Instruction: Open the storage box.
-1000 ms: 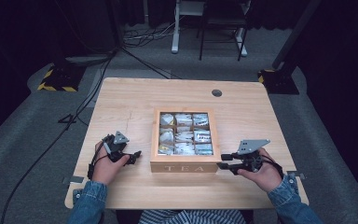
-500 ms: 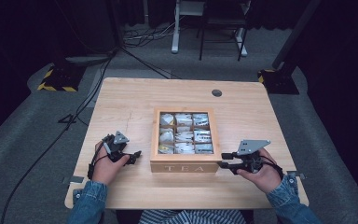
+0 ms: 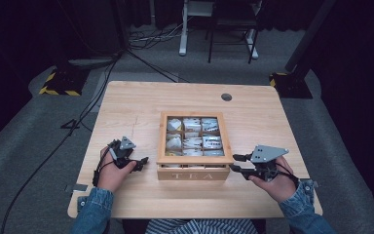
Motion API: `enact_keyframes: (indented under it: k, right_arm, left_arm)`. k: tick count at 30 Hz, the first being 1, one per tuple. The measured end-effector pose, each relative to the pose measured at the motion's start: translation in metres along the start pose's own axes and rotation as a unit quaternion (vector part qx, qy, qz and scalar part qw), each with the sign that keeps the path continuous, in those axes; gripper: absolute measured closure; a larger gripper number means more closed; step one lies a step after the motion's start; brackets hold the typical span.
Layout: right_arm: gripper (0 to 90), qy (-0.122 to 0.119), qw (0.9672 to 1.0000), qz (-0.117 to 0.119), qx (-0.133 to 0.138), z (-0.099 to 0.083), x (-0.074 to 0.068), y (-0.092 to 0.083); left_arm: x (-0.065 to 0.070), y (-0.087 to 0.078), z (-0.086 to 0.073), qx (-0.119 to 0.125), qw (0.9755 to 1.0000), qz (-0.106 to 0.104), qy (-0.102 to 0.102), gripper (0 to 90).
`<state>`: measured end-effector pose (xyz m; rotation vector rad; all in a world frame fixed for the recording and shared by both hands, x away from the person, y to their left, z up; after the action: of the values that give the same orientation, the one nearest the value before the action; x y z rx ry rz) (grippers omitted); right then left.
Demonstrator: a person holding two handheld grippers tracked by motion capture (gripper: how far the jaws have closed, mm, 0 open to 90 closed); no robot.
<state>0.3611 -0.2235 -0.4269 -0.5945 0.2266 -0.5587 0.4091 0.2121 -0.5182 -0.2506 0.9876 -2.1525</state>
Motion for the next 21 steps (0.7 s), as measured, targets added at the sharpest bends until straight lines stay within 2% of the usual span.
enact_keyframes:
  k: [4, 13, 20, 21]
  right_arm:
    - [61.2, -0.005, 0.9998, -0.006, 0.016, 0.007, 0.001, -0.005]
    - [60.9, 0.001, 0.9991, -0.013, 0.04, 0.022, 0.004, -0.013]
    - [60.1, 0.0, 0.9979, -0.022, 0.061, 0.038, 0.008, -0.019]
    - [60.0, 0.001, 0.9972, -0.024, 0.07, 0.045, 0.01, -0.02]
  left_arm:
    - [0.0, 0.001, 0.0, 0.001, 1.0, 0.0, -0.002, 18.0]
    - [0.0, 0.0, 0.001, 0.0, 1.0, 0.0, -0.002, 17.9]
    - [0.0, 0.001, 0.001, 0.001, 1.0, 0.0, -0.002, 18.0]
    - [0.0, 0.0, 0.001, 0.0, 1.0, 0.0, -0.002, 18.0]
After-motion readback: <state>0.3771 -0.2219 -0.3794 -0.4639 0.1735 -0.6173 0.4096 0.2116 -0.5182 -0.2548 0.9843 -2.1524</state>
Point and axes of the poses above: each handheld gripper's, and its own axes: y roughly forward along the jaws, z roughly out of its top, x roughly to its right, the point moved 2 cm from there along y, roughly forward along the jaws, and after that the axes turned 12 degrees about y, right-handed, at the moved point
